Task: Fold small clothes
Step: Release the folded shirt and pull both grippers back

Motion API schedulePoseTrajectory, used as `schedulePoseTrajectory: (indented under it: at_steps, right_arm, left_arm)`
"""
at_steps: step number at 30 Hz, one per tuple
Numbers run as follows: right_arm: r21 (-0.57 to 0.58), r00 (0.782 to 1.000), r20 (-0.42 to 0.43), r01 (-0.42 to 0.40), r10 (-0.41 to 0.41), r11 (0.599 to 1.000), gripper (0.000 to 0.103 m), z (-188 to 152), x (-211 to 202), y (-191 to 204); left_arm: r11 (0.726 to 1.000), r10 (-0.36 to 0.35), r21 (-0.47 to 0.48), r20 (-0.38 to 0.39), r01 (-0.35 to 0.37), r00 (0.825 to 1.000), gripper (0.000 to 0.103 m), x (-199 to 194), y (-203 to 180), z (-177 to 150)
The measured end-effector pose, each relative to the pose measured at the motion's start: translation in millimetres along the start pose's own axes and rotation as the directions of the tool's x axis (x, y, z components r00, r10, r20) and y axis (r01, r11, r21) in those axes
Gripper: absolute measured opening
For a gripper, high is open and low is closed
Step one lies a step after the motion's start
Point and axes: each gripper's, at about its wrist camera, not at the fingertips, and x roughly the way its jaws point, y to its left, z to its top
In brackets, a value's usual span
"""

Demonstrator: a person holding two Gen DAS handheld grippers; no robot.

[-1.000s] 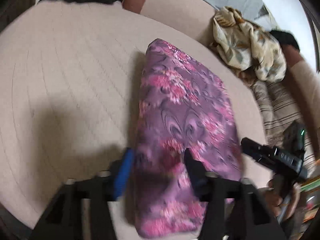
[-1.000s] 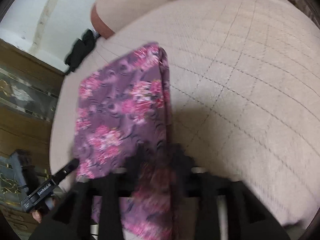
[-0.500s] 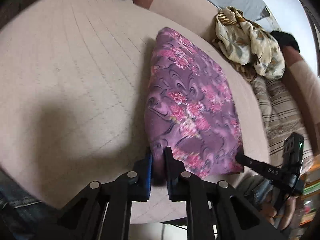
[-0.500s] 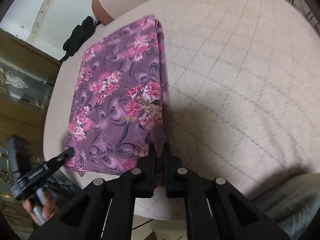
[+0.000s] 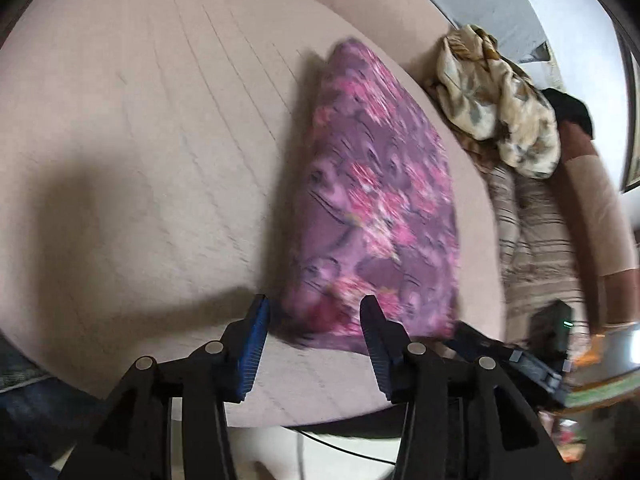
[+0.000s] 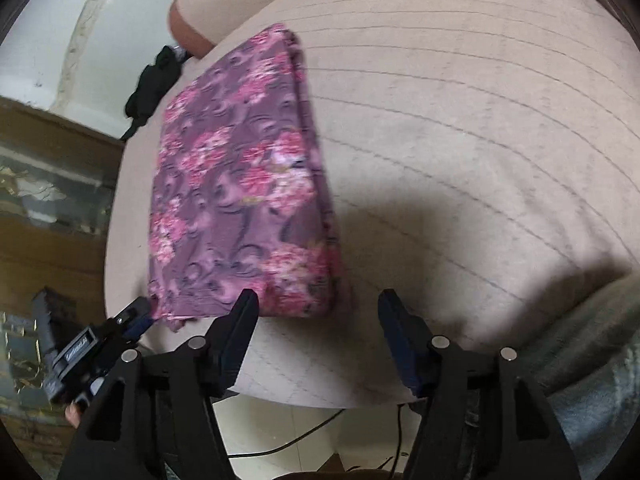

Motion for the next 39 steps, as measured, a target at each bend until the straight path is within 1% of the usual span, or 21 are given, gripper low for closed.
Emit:
schedulePoseTrajectory:
  at_steps: [1, 3, 4, 6, 11, 13, 15, 17, 19, 20, 21, 22, 23, 24, 25, 26, 28, 32, 34, 36, 39]
  right_arm:
    - [-0.008, 1.000, -0.012, 0.005, -0.005, 1.000, 0.053, 1.3, 5.2, 1.9]
    - [-0.033, 0.998, -0.017, 0.063, -0.063, 0.998, 0.036, 3.9, 13.2, 9.3]
    - [-0.044, 0.996, -0.009, 0.089, -0.090, 0.995, 0.030, 4.8, 14.6, 12.9]
    - [-0.049, 0.997, -0.005, 0.071, -0.072, 0.996, 0.012, 3.8, 13.3, 13.7]
    - [-0.060, 0.996, 0.064, 0.070, -0.066, 0.996, 0.011, -3.1, -10.5, 21.4]
    - [-0.057, 0.996, 0.033, 0.079, -0.077, 0.995, 0.011, -5.7, -3.2, 19.3]
    - [-0.062, 0.993, -0.007, 0.118, -0.118, 0.991, 0.011, -2.4, 11.5, 15.9]
    - [-0.056, 0.993, -0.006, 0.114, -0.114, 0.992, 0.012, 1.1, 11.1, 12.2]
    - [-0.063, 0.993, 0.004, 0.114, -0.114, 0.992, 0.016, 2.5, 8.6, 10.7]
    - [-0.064, 0.993, 0.007, 0.117, -0.116, 0.991, 0.024, 2.2, 7.3, 10.8]
    - [-0.063, 0.993, 0.016, 0.122, -0.121, 0.991, 0.034, 1.8, 4.5, 10.4]
    - [-0.060, 0.990, 0.033, 0.138, -0.136, 0.989, 0.039, 1.3, -0.3, 11.1]
    - [-0.058, 0.988, 0.051, 0.150, -0.147, 0.987, 0.043, 0.5, -4.9, 11.9]
    - [-0.055, 0.986, 0.079, 0.153, -0.148, 0.987, 0.043, -1.4, -13.8, 14.1]
    - [-0.053, 0.984, 0.104, 0.148, -0.142, 0.988, 0.045, -4.0, -23.2, 16.9]
    - [-0.054, 0.982, 0.133, 0.144, -0.136, 0.988, 0.052, -9.9, -34.6, 20.6]
    - [-0.067, 0.973, 0.183, 0.157, -0.142, 0.985, 0.059, -23.0, -53.4, 28.4]
    - [-0.106, 0.964, 0.216, 0.183, -0.157, 0.977, 0.062, -50.6, -85.2, 53.5]
    - [-0.143, 0.947, 0.265, 0.223, -0.180, 0.964, 0.062, -65.0, -104.7, 73.3]
    - [-0.182, 0.929, 0.311, 0.266, -0.201, 0.947, 0.065, -73.5, -125.7, 90.9]
    - [-0.213, 0.913, 0.363, 0.278, -0.188, 0.937, 0.068, -77.2, -151.2, 111.0]
  left_arm:
    - [1.000, -0.002, 0.001, -0.019, 0.002, 1.000, 0.049, 4.9, 0.2, -0.9]
    - [1.000, 0.026, 0.009, -0.027, -0.025, 0.999, 0.048, 12.6, 0.7, -2.3]
    - [0.999, 0.033, 0.000, -0.016, -0.033, 0.999, 0.037, 12.2, 0.7, -2.2]
    - [0.999, 0.052, 0.012, 0.010, -0.052, 0.999, 0.013, 7.4, 0.4, -2.6]
    - [0.996, 0.055, 0.065, 0.118, -0.063, 0.991, 0.009, -31.4, -14.1, -7.2]
    - [0.993, 0.091, 0.066, 0.106, -0.098, 0.990, 0.010, -24.4, -9.4, -10.4]
    - [0.979, 0.183, 0.081, 0.056, -0.187, 0.981, 0.011, 0.9, -4.3, -13.3]
    - [0.978, 0.182, 0.095, 0.070, -0.188, 0.981, 0.012, -3.1, -8.4, -11.7]
    - [0.972, 0.188, 0.123, 0.114, -0.202, 0.975, 0.018, -12.0, -18.6, -13.7]
    - [0.962, 0.220, 0.136, 0.137, -0.238, 0.966, 0.021, -14.2, -24.0, -15.5]
    - [0.942, 0.277, 0.150, 0.166, -0.301, 0.947, 0.031, -15.6, -28.6, -18.8]
    - [0.922, 0.317, 0.167, 0.194, -0.350, 0.928, 0.042, -17.8, -31.8, -24.1]
    - [0.904, 0.347, 0.182, 0.218, -0.387, 0.912, 0.047, -20.3, -36.7, -27.7]
    - [0.895, 0.360, 0.186, 0.236, -0.406, 0.902, 0.056, -25.0, -40.3, -31.2]
    - [0.894, 0.358, 0.182, 0.255, -0.408, 0.898, 0.064, -32.1, -42.9, -35.1]
    - [0.898, 0.352, 0.175, 0.269, -0.405, 0.897, 0.066, -39.4, -42.7, -37.9]
    - [0.895, 0.358, 0.152, 0.314, -0.419, 0.879, 0.076, -57.5, -45.6, -47.5]
    - [0.857, 0.404, 0.156, 0.389, -0.491, 0.828, 0.082, -92.0, -67.9, -69.5]
    - [0.838, 0.412, 0.176, 0.414, -0.516, 0.811, 0.089, -107.8, -75.9, -77.5]
    - [0.815, 0.433, 0.176, 0.447, -0.552, 0.782, 0.091, -124.1, -87.2, -85.5]
    - [0.814, 0.417, 0.168, 0.499, -0.557, 0.760, 0.091, -153.7, -99.1, -99.3]
